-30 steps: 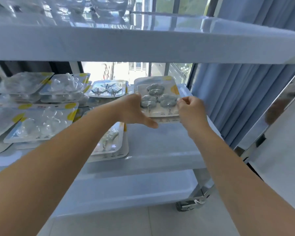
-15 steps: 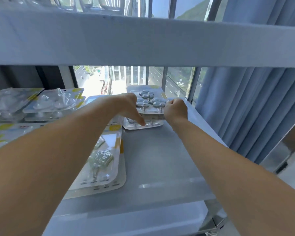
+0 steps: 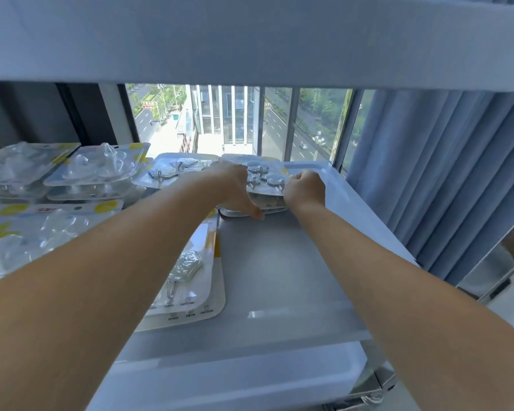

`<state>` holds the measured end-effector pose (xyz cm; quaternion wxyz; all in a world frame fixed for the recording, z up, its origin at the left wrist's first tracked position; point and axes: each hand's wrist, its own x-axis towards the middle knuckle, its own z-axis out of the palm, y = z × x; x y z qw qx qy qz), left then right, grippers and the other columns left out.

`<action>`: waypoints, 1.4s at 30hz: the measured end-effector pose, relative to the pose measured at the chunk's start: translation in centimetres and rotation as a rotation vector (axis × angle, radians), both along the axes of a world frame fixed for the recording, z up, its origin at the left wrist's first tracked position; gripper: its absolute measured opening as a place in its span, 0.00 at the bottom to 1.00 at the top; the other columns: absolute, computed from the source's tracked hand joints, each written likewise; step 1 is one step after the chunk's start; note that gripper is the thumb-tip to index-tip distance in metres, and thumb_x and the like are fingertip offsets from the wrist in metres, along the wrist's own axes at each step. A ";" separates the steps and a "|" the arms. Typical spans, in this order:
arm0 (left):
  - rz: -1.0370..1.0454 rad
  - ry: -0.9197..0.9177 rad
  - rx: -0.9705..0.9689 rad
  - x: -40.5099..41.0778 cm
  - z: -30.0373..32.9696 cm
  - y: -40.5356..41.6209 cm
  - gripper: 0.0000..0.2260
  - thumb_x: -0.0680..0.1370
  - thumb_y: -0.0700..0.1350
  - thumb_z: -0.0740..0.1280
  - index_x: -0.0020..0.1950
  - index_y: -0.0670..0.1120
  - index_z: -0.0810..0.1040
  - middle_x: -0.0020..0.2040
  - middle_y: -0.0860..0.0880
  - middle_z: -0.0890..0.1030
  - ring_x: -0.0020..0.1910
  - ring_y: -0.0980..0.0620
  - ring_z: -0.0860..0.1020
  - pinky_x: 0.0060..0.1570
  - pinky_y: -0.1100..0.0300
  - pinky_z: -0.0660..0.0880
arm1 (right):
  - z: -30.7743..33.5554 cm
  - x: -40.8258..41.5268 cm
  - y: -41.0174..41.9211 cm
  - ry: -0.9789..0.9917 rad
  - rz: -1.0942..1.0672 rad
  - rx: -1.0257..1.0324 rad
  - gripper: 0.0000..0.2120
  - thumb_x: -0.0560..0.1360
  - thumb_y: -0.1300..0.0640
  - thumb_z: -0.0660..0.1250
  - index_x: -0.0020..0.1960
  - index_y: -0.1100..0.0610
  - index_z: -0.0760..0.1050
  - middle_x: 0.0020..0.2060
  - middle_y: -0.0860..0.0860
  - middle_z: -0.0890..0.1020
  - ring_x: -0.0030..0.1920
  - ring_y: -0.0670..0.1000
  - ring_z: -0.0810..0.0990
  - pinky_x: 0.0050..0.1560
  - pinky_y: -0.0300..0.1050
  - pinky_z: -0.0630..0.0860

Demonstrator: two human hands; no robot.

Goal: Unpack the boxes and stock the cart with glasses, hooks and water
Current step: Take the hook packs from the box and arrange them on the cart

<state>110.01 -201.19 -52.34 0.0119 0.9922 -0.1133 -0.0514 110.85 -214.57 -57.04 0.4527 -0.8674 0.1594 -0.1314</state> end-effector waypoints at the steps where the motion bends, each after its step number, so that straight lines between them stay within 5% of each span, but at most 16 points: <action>1: 0.003 -0.004 0.001 -0.1 0.0 0.0 0.27 0.67 0.66 0.70 0.45 0.44 0.68 0.37 0.49 0.68 0.40 0.49 0.66 0.39 0.57 0.66 | 0.0 0.0 0.1 0.003 0.000 0.003 0.18 0.80 0.61 0.52 0.32 0.54 0.54 0.30 0.49 0.60 0.29 0.46 0.59 0.27 0.40 0.56; 8: 0.008 -0.053 0.009 -0.9 0.0 0.9 0.36 0.69 0.71 0.62 0.59 0.41 0.72 0.57 0.44 0.75 0.58 0.45 0.69 0.49 0.55 0.64 | -0.3 -0.1 0.8 -0.016 0.018 0.014 0.16 0.78 0.62 0.51 0.32 0.55 0.57 0.29 0.49 0.63 0.30 0.48 0.63 0.28 0.42 0.57; 13: 0.002 -0.115 0.015 -0.6 -0.8 1.8 0.39 0.67 0.72 0.62 0.65 0.44 0.68 0.66 0.44 0.69 0.67 0.44 0.60 0.65 0.44 0.60 | -0.3 -0.5 0.6 -0.025 0.016 0.005 0.17 0.78 0.62 0.52 0.31 0.55 0.57 0.29 0.50 0.63 0.29 0.48 0.61 0.27 0.43 0.56; 18: -0.003 -0.153 -0.028 -0.8 -1.2 2.2 0.42 0.68 0.74 0.59 0.70 0.44 0.65 0.70 0.45 0.67 0.71 0.45 0.57 0.68 0.39 0.54 | -0.2 -0.8 0.3 -0.066 0.020 0.019 0.16 0.78 0.60 0.53 0.31 0.56 0.58 0.29 0.49 0.64 0.29 0.48 0.62 0.28 0.42 0.57; 23: -0.034 -0.181 -0.014 -1.5 -1.5 2.3 0.43 0.70 0.73 0.56 0.74 0.44 0.60 0.74 0.44 0.63 0.74 0.45 0.54 0.70 0.41 0.51 | -0.2 -1.3 0.3 -0.125 -0.006 0.013 0.10 0.78 0.58 0.53 0.55 0.57 0.71 0.46 0.53 0.75 0.49 0.55 0.74 0.47 0.47 0.72; 29: -0.068 -0.189 -0.039 -2.3 -2.0 3.3 0.32 0.78 0.65 0.53 0.72 0.43 0.64 0.73 0.46 0.65 0.74 0.45 0.56 0.72 0.46 0.54 | 0.3 -3.3 0.5 -0.143 0.095 -0.154 0.18 0.79 0.57 0.55 0.67 0.62 0.67 0.62 0.58 0.73 0.61 0.58 0.72 0.59 0.50 0.71; 34: -0.065 -0.160 0.011 -2.5 -2.5 4.0 0.20 0.83 0.53 0.48 0.64 0.44 0.71 0.70 0.47 0.68 0.76 0.44 0.52 0.72 0.43 0.51 | 0.5 -4.0 0.9 -0.110 0.145 -0.079 0.18 0.79 0.57 0.55 0.67 0.62 0.67 0.62 0.59 0.73 0.57 0.57 0.75 0.46 0.43 0.68; 42: -0.068 -0.153 -0.013 -2.5 -2.6 4.0 0.19 0.83 0.51 0.49 0.65 0.43 0.71 0.73 0.46 0.66 0.76 0.44 0.51 0.73 0.46 0.49 | 0.9 -4.2 1.4 -0.177 0.165 -0.136 0.19 0.78 0.59 0.56 0.67 0.63 0.67 0.62 0.58 0.72 0.58 0.57 0.74 0.49 0.44 0.71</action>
